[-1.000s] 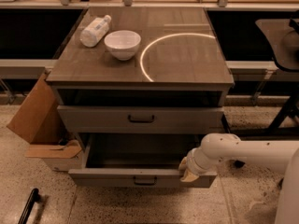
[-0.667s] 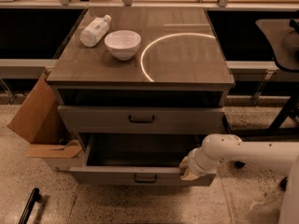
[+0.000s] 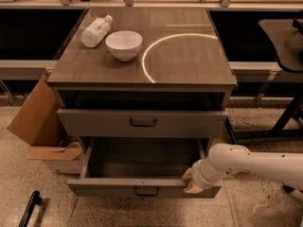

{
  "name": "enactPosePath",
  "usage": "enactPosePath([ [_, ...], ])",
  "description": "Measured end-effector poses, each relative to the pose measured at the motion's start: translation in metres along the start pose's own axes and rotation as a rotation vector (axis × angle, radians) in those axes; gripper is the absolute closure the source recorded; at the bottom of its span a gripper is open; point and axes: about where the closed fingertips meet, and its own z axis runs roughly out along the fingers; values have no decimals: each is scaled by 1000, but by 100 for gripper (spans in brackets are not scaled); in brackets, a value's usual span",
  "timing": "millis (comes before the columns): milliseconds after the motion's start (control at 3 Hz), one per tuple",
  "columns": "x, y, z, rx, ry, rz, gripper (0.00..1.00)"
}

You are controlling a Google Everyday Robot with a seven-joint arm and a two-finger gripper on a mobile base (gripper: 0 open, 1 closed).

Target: Open middle drawer

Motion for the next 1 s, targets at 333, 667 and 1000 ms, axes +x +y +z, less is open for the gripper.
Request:
enactPosePath([
  [333,1,4,2,-16,-11,0,100],
  [667,0,4,0,-16,-11,0,100],
  [1000,-1,5,1,-19,-12,0,81],
])
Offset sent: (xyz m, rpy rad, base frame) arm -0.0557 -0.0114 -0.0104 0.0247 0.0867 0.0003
